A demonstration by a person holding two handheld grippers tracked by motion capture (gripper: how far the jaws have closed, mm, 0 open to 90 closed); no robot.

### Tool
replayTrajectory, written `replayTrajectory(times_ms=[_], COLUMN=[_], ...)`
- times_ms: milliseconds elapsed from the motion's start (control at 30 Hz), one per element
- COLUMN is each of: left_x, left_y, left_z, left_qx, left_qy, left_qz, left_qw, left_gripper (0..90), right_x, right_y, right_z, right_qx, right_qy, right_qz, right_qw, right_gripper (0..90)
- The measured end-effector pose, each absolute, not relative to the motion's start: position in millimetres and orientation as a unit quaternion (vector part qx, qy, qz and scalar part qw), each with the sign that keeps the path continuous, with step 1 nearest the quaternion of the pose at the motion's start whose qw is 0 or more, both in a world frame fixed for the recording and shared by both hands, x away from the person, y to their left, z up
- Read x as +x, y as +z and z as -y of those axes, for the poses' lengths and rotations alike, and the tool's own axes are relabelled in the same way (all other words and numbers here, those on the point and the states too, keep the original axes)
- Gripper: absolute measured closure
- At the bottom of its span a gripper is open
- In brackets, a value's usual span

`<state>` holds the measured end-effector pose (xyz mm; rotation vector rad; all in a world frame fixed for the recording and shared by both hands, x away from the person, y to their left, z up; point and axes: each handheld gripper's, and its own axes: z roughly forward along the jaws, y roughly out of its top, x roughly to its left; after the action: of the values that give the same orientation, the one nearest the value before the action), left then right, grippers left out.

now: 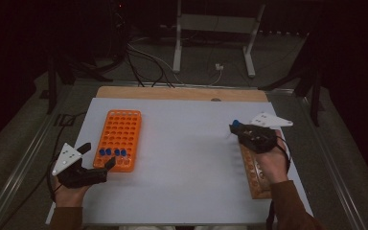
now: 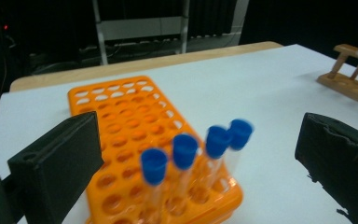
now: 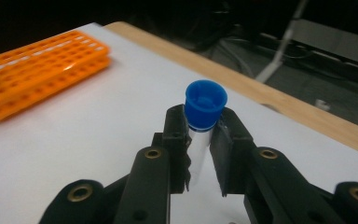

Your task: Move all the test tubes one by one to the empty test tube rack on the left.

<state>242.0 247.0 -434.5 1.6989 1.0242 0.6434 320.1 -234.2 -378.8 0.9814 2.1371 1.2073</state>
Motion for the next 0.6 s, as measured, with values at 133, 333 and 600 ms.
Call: replayTrajectory(times_ms=[133,333,600], left_x=[242.6,247.9,258.2], left_y=[-428.9,-421.9,-423.0], left_z=[-231.9,-203.8,-161.7], left_qx=[0.713,0.728,0.753], left_qy=[0.263,0.253,0.234], left_qz=[-0.407,-0.377,-0.343], left_qw=[0.507,0.513,0.510], left_gripper=[1.2,1.3,5.4], right_x=[317.8,315.2,309.7], right_y=[-382.1,-385.0,-385.9], right_z=[211.4,186.9,161.0], right_qx=[0.340,0.325,0.302], right_qy=[0.449,0.472,0.495], right_qz=[-0.794,-0.795,-0.799], right_qw=[0.230,0.198,0.158], right_gripper=[76.6,76.6,76.6])
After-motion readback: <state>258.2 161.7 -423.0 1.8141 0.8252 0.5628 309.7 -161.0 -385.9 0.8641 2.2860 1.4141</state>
